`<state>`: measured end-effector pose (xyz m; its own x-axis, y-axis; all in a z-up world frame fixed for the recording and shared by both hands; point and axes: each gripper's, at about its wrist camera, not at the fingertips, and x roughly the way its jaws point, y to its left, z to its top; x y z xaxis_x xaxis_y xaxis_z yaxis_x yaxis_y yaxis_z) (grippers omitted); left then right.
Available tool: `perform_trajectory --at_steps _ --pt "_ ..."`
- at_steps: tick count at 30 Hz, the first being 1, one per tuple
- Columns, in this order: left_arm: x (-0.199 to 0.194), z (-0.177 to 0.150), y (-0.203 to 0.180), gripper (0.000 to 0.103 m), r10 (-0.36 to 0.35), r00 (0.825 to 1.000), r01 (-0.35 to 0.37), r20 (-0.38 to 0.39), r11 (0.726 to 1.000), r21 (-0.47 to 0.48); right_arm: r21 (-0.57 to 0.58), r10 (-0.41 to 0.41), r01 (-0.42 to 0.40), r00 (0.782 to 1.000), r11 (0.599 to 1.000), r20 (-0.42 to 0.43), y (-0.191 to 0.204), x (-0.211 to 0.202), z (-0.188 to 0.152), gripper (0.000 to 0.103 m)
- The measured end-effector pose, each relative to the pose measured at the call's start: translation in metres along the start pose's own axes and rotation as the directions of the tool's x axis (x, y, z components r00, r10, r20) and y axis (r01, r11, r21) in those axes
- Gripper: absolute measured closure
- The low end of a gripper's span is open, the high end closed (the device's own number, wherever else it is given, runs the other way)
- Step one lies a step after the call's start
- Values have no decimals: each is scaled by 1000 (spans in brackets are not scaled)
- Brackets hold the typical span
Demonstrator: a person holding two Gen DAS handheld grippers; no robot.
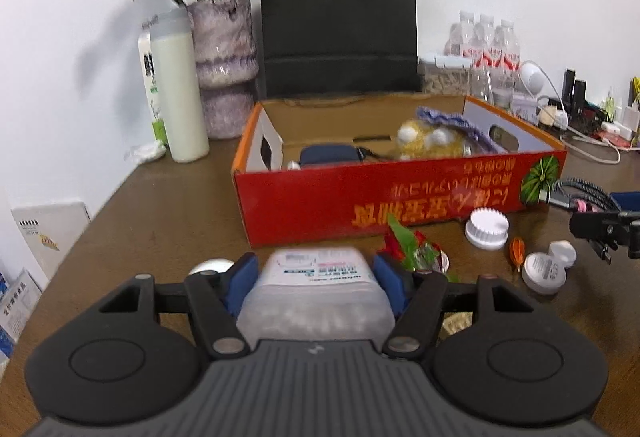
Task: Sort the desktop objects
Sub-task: 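Lift the cable with the right gripper while the left gripper lifts the swab tub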
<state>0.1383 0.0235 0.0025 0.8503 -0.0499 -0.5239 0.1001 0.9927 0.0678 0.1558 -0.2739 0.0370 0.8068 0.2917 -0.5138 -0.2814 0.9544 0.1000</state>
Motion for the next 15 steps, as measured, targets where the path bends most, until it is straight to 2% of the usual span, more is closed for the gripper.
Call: perform_trajectory --at_steps 5,8,9,11,15 --pt "10 -5 -1 37 -10 998 10 -64 1000 5 3 2 -2 1000 1000 -5 0 0 -1 9" --pt "22 -10 1 33 -14 992 12 -122 1000 -17 3 4 -4 1000 1000 -9 1 0 -2 9" --pt "23 -11 3 31 -13 992 10 -124 1000 -25 3 6 -6 1000 1000 -9 1 -1 -3 9" --pt "23 -12 4 36 -17 992 13 -124 999 -37 1 9 -9 1000 1000 -8 1 -2 -3 9" --pt "18 -12 3 37 -5 995 2 -101 999 -37 1 12 -12 1000 1000 -6 1 -4 -4 9"
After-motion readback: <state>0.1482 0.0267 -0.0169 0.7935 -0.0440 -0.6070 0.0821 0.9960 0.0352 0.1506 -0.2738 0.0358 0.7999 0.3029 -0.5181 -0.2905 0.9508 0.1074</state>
